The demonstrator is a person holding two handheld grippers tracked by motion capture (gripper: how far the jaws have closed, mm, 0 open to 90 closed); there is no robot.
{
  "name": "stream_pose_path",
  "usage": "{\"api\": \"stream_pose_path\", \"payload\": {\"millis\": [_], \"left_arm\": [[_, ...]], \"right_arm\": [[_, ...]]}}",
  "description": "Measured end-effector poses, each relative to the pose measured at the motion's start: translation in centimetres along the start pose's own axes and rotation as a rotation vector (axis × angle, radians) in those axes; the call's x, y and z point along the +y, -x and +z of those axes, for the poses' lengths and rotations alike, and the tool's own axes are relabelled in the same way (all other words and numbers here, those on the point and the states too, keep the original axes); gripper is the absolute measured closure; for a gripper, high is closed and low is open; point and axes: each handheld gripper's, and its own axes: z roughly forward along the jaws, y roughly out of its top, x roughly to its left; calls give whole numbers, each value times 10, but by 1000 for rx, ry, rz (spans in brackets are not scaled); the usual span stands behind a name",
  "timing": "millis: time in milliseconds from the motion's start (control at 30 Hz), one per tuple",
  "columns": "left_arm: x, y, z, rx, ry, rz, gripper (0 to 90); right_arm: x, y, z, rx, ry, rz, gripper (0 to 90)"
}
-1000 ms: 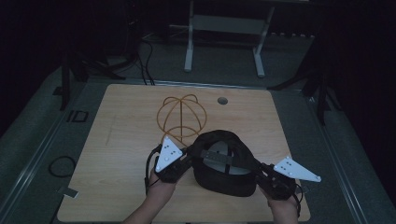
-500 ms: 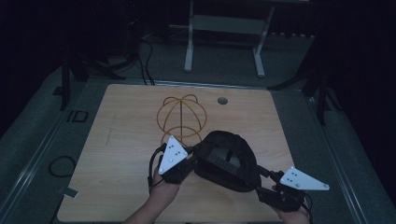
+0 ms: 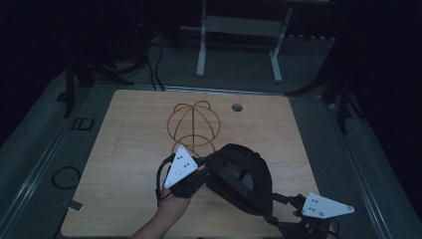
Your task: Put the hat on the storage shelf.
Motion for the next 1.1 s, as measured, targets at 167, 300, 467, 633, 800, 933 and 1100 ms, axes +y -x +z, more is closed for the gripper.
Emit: {"api": "stream_pose_path", "payload": {"millis": [167, 300, 467, 633, 800, 933, 1100], "left_arm": [[2, -2, -6, -43, 35, 0, 881], [2, -1, -10, -51, 36, 22, 881], [4, -4, -14, -113, 50, 31, 880], [5, -8, -16, -190, 41, 73, 880], [4, -12, -19, -261, 53, 92, 880], [3, -13, -20, -335, 52, 103, 880], [3, -12, -18, -386, 50, 93, 880]], "right_arm": [[-4, 5, -14, 43, 11, 0, 377], [-1, 10, -26, -2, 25, -19, 403], [13, 17, -40, -58, 72, -65, 415], [32, 16, -37, -53, 102, -139, 440], [46, 10, -27, -10, 111, -199, 448], [57, 5, -18, 10, 105, -264, 465], [67, 3, -11, 98, 134, -314, 470]]}}
